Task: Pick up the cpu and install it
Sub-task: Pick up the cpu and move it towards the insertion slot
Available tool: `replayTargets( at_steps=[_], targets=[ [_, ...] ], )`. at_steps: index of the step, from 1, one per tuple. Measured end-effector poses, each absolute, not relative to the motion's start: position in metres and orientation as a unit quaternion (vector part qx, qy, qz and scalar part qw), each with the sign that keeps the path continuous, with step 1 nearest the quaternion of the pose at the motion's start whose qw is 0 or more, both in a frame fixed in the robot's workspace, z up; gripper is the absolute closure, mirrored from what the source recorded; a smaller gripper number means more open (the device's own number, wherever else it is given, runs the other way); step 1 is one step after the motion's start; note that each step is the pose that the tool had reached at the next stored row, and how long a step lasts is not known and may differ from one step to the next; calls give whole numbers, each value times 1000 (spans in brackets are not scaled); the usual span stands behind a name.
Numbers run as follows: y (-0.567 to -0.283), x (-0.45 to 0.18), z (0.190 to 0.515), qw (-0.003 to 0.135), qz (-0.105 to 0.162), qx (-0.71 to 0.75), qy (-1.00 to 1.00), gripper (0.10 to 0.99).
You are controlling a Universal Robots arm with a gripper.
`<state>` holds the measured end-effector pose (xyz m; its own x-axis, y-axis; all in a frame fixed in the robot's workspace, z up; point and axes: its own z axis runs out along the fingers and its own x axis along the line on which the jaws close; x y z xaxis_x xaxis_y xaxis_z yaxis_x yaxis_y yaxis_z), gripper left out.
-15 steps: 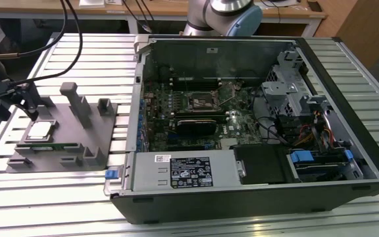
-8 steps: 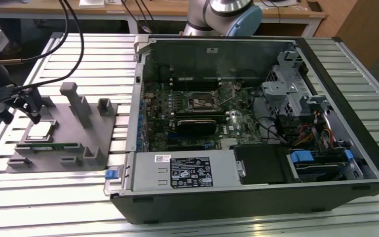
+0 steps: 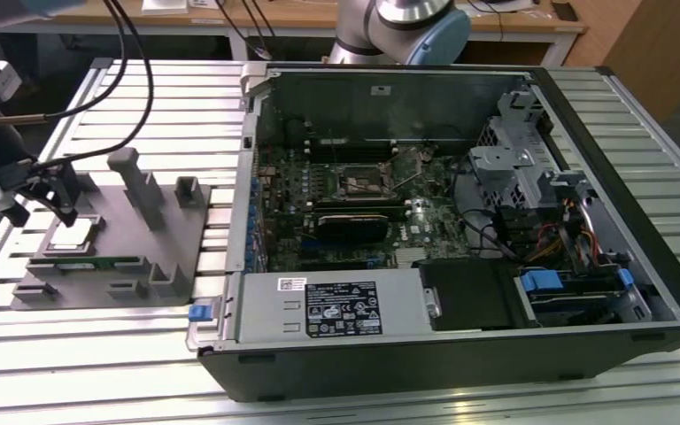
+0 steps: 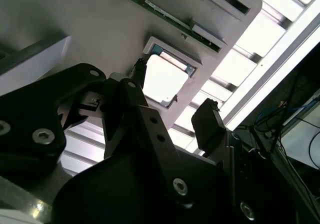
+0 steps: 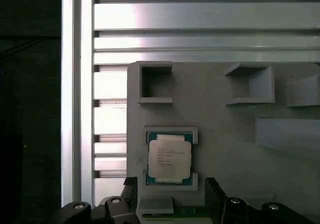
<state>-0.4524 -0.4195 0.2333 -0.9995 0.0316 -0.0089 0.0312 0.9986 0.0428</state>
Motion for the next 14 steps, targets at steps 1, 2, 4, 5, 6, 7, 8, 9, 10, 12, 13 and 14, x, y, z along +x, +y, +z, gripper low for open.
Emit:
replayTargets(
  at_steps=[1, 2, 4, 5, 6, 7, 8, 9, 10, 12, 13, 14],
  targets=[
    [-419, -452, 233, 5, 21, 16, 1000, 439],
    [-419, -452, 232, 5, 21, 16, 1000, 439],
    [-419, -452, 231, 5, 21, 16, 1000, 439],
    [-419, -452, 231, 5, 21, 16, 1000, 439],
    [-419, -452, 230, 5, 21, 16, 1000, 439],
    [-419, -452, 229, 5, 21, 16, 1000, 439],
    [-419, -452, 229, 5, 21, 16, 1000, 439],
    [-419, -452, 228, 5, 21, 16, 1000, 439],
    [-419, -452, 228, 5, 21, 16, 1000, 439],
    [-419, -452, 226, 5, 21, 16, 1000, 439],
    [-419, -452, 225, 5, 21, 16, 1000, 439],
    [-419, -452, 224, 5, 21, 16, 1000, 439]
  ],
)
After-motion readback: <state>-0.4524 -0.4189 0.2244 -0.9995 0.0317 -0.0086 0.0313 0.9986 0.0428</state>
